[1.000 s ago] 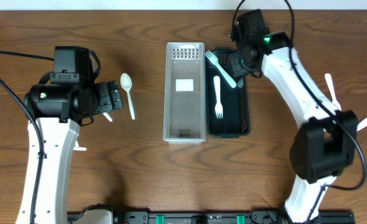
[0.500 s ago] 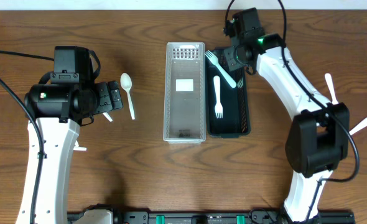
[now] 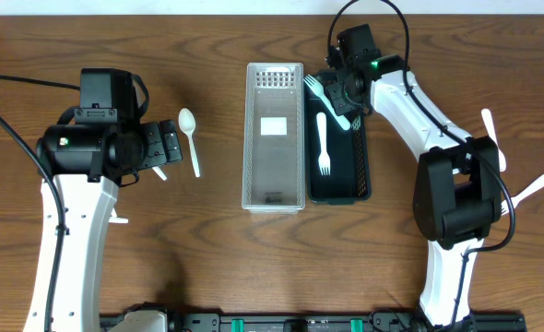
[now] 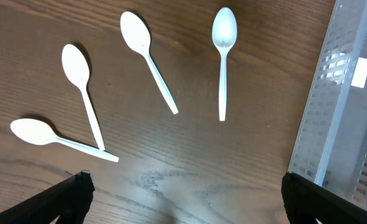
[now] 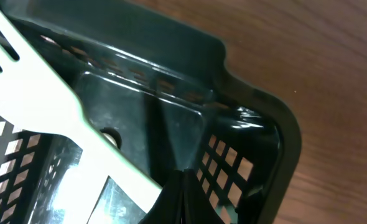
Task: Pack container
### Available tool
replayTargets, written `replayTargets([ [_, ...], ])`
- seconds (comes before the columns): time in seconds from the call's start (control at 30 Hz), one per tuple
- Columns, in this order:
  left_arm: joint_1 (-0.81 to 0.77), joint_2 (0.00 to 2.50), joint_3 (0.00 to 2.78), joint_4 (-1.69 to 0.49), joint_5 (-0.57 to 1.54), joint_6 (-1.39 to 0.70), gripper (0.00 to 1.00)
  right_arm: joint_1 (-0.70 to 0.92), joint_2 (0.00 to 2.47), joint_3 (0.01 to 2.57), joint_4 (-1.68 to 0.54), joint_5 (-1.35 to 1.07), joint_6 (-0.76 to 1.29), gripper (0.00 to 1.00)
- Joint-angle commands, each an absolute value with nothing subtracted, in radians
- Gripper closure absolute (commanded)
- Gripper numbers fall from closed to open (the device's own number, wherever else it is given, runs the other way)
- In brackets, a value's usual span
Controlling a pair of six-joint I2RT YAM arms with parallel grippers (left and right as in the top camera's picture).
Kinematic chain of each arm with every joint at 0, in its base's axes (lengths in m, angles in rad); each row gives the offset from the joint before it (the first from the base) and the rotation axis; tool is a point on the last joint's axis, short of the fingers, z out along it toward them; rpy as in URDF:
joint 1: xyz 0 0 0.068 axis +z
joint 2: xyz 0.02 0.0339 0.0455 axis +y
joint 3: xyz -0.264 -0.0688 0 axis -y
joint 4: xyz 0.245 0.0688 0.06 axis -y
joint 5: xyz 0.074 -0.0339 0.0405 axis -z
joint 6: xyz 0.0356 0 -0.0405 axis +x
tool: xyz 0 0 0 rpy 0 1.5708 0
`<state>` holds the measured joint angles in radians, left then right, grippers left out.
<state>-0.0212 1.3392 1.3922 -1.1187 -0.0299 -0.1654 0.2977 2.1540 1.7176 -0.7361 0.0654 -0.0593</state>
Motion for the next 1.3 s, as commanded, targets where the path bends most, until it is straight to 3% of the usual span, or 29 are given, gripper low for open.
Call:
replayTargets([
  [0.0, -0.017, 1.346, 1.404, -1.121, -0.035, -0.181, 0.02, 0.307, 2.190, 1.720, -0.736, 0.039, -0.065, 0.99],
  [0.5, -0.017, 1.346, 1.404, -1.121, -0.035, -0.181, 0.02, 0.309, 2.224, 1.720, -0.783, 0.016, -0.065, 0.99],
  [0.97, -0.017, 1.346, 1.404, -1.114, -0.036, -0.181, 0.02, 0.309, 2.223, 1.720, -0.971, -0.174, -0.100, 0.99],
  [1.27, -0.017, 1.346, 1.404, -1.114, -0.036, -0.181, 0.02, 0.308, 2.144, 1.803, -0.966, -0.048, -0.060, 0.99],
])
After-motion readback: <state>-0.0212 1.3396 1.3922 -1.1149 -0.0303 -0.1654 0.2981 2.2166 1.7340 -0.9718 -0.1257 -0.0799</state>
